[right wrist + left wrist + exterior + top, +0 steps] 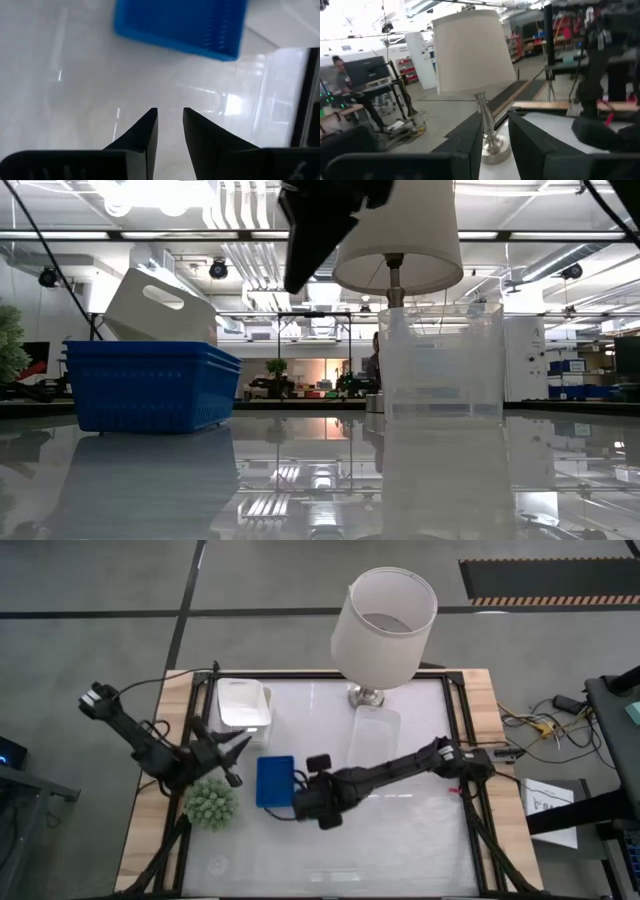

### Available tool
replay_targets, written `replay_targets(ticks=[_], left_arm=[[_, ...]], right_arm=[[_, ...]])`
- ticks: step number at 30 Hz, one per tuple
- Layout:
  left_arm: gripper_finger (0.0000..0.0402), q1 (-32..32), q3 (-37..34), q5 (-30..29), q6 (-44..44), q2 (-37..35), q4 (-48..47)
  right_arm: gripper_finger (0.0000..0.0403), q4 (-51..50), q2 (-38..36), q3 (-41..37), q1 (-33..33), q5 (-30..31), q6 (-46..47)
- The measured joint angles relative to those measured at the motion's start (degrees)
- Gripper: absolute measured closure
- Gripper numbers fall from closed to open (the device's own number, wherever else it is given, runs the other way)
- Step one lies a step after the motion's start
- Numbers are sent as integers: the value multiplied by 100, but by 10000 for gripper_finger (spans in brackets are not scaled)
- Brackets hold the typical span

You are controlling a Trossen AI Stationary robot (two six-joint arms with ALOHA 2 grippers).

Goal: Stack baskets by color
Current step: Stack the right white bin on the stacked white bins

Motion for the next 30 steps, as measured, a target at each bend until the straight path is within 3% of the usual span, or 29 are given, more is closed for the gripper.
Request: replay_targets(ticks=[5,10,13,16,18,20,24,27,30], left_arm=[[341,-2,278,-29,-12,543,20],[350,-2,269,381,-404,899,-4],[350,-7,269,1161,-883,1044,-13],[350,9,358,2451,-1429,1075,-250],[350,22,520,2826,-1887,1057,-679],[350,76,834,2692,-2584,999,-1659],[350,425,1803,2648,-4742,1047,-5029],[350,898,2626,3230,-6008,1301,-7232],[350,1554,3415,3947,-6404,1659,-8588]], right_arm=[[319,250,-461,-816,179,32,303],[319,1682,-1518,-2439,382,56,248],[319,2874,-2225,-3610,480,42,104],[319,4052,-2910,-4709,519,60,-123],[319,4796,-3327,-5352,536,57,-238],[319,5362,-3697,-5921,550,47,-325],[319,6121,-4355,-6810,560,9,-409],[319,6534,-4798,-7251,560,13,-542],[319,6751,-5161,-7526,560,14,-736]])
